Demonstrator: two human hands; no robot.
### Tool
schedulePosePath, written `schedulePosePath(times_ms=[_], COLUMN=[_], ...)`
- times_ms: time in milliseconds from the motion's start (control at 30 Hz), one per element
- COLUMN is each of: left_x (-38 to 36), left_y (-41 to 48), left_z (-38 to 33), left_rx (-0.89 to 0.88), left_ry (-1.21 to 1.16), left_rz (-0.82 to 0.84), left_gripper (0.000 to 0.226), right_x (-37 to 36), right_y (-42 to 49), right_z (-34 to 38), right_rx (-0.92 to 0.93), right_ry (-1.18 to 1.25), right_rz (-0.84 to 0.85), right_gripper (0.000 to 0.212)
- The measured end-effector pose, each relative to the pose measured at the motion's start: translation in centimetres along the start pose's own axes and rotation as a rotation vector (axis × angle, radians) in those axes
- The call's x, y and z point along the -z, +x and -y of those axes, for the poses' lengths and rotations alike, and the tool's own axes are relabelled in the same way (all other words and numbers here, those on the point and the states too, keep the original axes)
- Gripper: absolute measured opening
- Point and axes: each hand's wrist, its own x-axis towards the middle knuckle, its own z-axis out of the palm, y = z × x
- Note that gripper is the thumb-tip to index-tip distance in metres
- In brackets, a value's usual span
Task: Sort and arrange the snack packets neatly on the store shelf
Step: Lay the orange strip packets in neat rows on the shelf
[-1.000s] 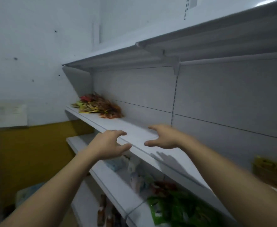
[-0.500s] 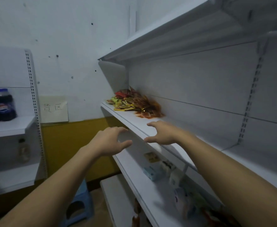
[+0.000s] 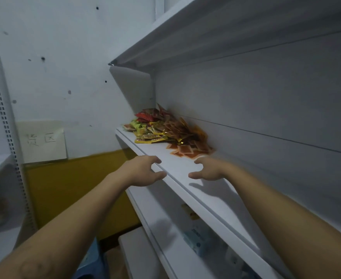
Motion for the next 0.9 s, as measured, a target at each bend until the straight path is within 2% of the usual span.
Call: schedulePosePath(times_ms=[100,200,400,500,633,733,800,900], left_x=[-1.3,-3.1,-6.1,-7.1,-8.7,-10.2,-11.1,-11.5], left_y=[4.1,8.2,18.5,23.1,28.6,31.1,32.1,33.4], left_z=[1.1,2.0,4.8,6.6,7.6,6.6,6.2,6.3], left_rx=[-0.026,-0.035,-0.086,-0.120,-0.175,-0.206,-0.234,-0.267], left_ry=[-0.016,-0.041,-0.109,-0.121,-0.138,-0.047,-0.023,-0.084], left_rz=[0.102,0.133,0.089,0.073,-0.063,-0.006,0.055,0.043], left_gripper=[0.064,0.063,0.063,0.062,0.056,0.062,0.068,0.069], right_x=[-0.3,-1.2,-2.8,-3.3,-2.9,-3.8,-4.8,-4.7], right_y=[2.5,4.7,11.5,14.7,18.4,20.0,20.5,20.8], right_z=[-0.6,-1.2,-1.4,-1.1,-1.9,-2.3,-2.3,-2.6], right_rx=[-0.048,-0.102,-0.295,-0.380,-0.519,-0.562,-0.590,-0.609], right_ry=[-0.027,-0.040,0.001,0.021,-0.005,-0.032,-0.079,-0.059], right_rz=[0.001,-0.007,-0.176,-0.185,-0.270,-0.220,-0.253,-0.308], right_gripper=[0.081,0.080,0.061,0.064,0.060,0.054,0.051,0.049])
